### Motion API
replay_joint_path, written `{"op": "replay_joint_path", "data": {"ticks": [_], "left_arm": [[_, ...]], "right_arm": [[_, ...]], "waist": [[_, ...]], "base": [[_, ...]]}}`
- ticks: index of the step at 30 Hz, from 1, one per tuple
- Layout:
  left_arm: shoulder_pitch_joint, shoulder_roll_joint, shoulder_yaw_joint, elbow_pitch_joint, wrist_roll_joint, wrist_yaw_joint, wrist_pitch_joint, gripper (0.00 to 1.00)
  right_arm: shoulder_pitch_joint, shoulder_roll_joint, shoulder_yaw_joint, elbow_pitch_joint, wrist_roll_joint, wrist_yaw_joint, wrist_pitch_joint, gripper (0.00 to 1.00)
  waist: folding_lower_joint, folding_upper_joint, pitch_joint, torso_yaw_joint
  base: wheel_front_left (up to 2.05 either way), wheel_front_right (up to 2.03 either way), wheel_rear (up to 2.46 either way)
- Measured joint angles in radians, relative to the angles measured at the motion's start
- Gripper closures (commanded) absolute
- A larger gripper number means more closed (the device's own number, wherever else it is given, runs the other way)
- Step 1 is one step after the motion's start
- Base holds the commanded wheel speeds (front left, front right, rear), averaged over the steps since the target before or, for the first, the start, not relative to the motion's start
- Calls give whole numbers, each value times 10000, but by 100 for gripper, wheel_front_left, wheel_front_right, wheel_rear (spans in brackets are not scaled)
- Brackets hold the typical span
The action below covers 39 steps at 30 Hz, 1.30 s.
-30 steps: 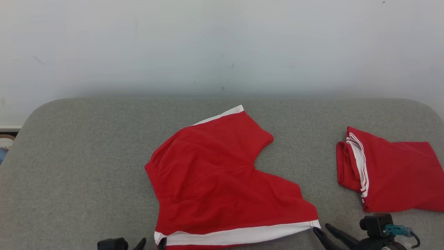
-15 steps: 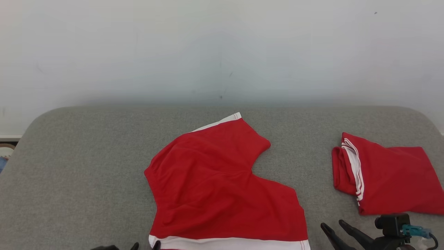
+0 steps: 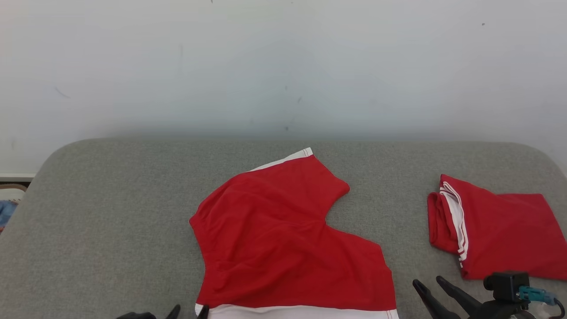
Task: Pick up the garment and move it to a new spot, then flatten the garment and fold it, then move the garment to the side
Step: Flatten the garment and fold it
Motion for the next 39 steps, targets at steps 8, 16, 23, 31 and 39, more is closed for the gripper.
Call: {"op": "replay_joint_path", "data": {"ticks": [8, 16, 23, 31, 39], "left_arm": [[70, 395, 794, -560, 268, 184, -42, 0], [569, 731, 2096, -1122, 297, 201, -128, 0], [1097, 627, 3361, -1371, 773, 203, -144, 0], [1630, 284, 4757, -2061, 1751, 201, -146, 0], [1925, -272, 5411, -2581, 2337, 203, -157, 0]], "right_arm": [[-101, 82, -470, -303, -556, -499, -119, 0], [-139, -31, -1705, -1218, -1402, -1434, -132, 0], [421, -263, -1923, -1933, -2633, -1839, -132, 0], [849, -468, -3137, -2951, -3315, -2044, -136, 0], [1638, -65, -4696, -3478, -3507, -2102, -203, 0]], "waist": [[0, -1, -68, 24], [1, 0, -20, -288], [1, 0, 54, -624], [1, 0, 200, -967], [1, 0, 342, -1103]], "base": [[0, 0, 0], [0, 0, 0], [0, 0, 0], [0, 0, 0], [0, 0, 0]]}}
